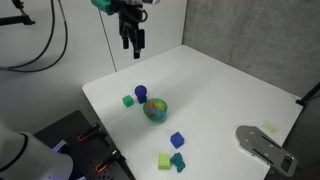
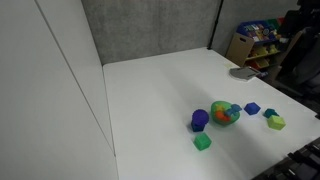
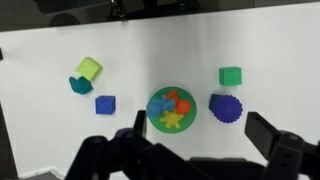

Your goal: Remove the green block from the bowl

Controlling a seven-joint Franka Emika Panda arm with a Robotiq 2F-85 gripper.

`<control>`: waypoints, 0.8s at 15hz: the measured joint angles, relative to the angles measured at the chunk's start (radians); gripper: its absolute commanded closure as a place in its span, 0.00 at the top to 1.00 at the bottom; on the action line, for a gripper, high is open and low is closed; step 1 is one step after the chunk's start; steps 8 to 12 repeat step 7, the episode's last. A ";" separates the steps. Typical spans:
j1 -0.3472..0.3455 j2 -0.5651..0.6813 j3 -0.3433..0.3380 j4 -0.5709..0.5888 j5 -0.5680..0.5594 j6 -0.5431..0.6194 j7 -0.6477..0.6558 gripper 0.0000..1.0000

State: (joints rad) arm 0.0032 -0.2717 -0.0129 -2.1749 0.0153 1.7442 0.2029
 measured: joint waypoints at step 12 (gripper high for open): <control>0.011 -0.107 0.003 0.042 0.024 -0.004 -0.144 1.00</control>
